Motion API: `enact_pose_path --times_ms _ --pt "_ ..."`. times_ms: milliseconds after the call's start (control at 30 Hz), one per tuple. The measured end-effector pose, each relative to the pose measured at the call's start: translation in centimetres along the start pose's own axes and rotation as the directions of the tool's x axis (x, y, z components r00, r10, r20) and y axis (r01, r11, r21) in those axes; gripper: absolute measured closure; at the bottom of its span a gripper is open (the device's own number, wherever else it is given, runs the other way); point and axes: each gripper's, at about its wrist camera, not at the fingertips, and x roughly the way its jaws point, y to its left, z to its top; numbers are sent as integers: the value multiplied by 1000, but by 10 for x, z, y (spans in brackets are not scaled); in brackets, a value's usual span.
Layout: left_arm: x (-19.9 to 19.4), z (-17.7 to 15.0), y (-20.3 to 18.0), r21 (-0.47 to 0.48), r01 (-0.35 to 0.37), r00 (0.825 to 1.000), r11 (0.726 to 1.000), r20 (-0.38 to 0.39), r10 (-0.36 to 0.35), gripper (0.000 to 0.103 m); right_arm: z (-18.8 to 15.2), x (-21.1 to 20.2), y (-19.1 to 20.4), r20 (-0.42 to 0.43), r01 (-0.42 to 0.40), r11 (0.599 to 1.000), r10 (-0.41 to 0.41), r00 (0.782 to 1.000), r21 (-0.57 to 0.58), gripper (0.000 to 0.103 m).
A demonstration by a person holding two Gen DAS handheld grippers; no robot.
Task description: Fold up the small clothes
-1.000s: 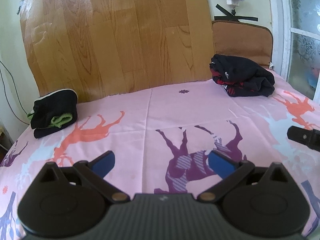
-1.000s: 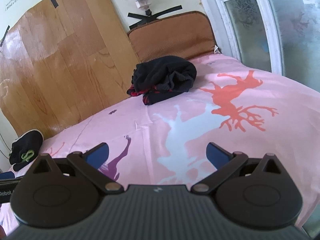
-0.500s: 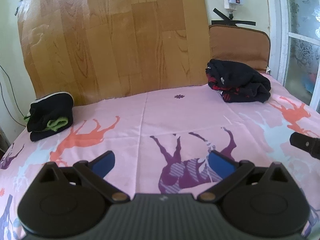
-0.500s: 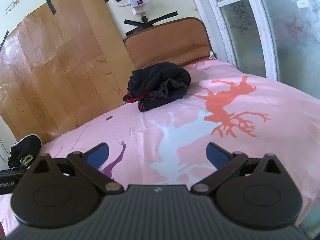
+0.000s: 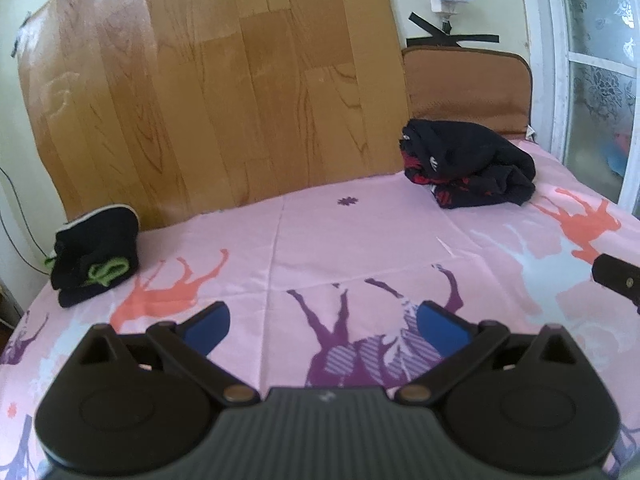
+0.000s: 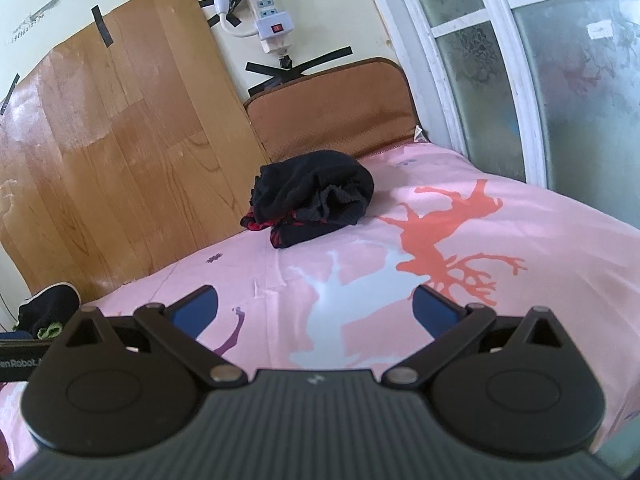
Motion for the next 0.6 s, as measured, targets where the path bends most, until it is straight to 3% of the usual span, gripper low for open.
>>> enact_pose_path --times_ms 300,600 --pt "13 3 -8 -9 33 997 999 -67 -33 0 5 1 -3 -3 -4 1000 4 1000 -5 0" --pt "20 4 -15 -5 35 996 999 -81 -35 0 8 5 -9 -6 -9 1000 9 1000 8 0"
